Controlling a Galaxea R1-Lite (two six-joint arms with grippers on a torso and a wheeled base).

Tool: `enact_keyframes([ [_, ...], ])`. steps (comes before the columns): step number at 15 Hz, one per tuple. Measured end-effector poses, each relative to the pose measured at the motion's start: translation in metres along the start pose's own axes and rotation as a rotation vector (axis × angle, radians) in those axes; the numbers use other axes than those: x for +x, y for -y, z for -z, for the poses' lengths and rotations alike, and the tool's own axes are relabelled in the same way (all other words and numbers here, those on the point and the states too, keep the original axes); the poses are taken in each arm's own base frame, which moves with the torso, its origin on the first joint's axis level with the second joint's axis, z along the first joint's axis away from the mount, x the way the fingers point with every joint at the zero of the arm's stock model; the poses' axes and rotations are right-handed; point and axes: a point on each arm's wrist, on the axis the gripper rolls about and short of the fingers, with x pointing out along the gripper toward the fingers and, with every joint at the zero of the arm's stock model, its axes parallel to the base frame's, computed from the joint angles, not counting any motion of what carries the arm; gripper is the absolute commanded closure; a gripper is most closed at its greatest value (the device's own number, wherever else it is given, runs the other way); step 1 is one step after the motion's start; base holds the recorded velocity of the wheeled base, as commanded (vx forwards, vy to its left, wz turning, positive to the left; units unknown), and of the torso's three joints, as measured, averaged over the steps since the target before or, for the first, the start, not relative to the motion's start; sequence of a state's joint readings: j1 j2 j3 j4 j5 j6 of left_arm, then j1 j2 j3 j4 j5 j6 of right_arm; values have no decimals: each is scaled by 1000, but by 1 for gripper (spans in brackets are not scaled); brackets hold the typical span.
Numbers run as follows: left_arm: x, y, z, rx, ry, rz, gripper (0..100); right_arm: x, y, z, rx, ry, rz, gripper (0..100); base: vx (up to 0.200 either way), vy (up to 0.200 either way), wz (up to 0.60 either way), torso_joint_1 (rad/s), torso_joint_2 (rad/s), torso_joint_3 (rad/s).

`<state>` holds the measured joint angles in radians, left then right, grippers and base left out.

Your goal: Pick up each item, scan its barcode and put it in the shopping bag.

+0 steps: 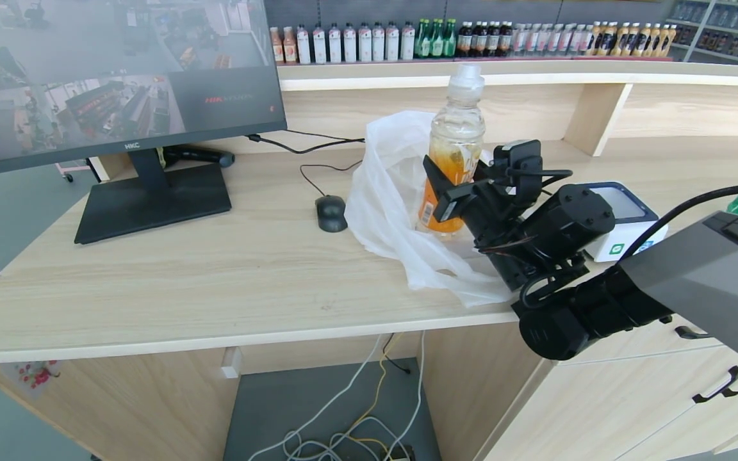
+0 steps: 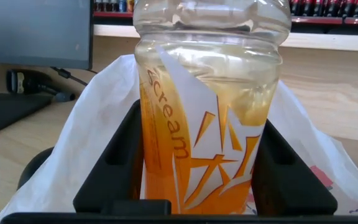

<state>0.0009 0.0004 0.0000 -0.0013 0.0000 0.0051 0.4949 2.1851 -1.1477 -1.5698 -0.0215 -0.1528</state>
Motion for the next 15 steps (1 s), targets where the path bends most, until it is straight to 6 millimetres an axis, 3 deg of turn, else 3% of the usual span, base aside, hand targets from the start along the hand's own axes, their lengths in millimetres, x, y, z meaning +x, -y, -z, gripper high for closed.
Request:
enact_keyframes([
  [4, 0, 0, 0, 0, 0, 0, 0, 0, 0, 0, 2, -1, -1, 100, 0, 0, 0, 0, 0, 0],
  [5, 0, 0, 0, 0, 0, 0, 0, -1, -1, 1, 3, -4, -1, 0, 0, 0, 0, 0, 0, 0],
  [15, 0, 0, 0, 0, 0, 0, 0, -3, 0, -4, 34, -6, -1, 0, 0, 0, 0, 0, 0, 0],
])
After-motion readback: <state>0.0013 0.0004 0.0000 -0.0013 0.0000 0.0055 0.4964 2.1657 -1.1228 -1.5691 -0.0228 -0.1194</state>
